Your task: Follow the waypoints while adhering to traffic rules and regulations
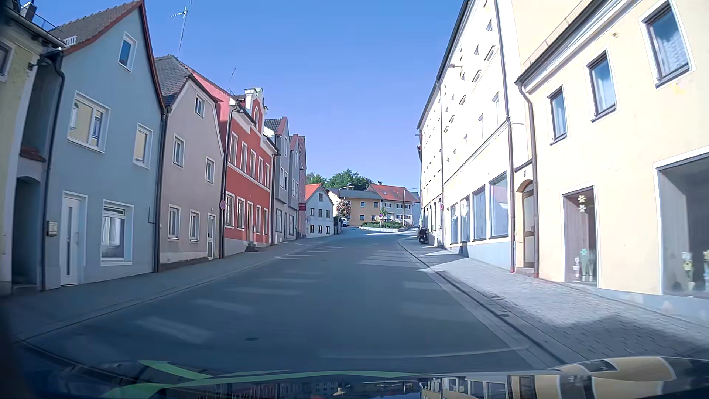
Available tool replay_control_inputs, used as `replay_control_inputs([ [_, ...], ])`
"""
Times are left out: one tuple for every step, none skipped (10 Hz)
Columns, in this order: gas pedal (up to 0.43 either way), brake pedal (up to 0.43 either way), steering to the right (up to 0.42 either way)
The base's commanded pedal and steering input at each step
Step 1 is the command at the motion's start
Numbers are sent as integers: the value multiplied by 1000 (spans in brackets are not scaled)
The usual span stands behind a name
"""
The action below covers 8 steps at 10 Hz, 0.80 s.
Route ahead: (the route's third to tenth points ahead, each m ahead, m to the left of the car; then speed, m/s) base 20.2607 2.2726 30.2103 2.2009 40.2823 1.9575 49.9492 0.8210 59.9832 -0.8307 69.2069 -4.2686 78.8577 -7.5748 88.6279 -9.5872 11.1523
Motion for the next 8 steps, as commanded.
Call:
replay_control_inputs([
  [248, 0, -16],
  [248, 0, -16],
  [228, 0, -16],
  [228, 0, -15],
  [228, 0, -9],
  [228, 0, -3],
  [228, 0, -1],
  [228, 0, -2],
])
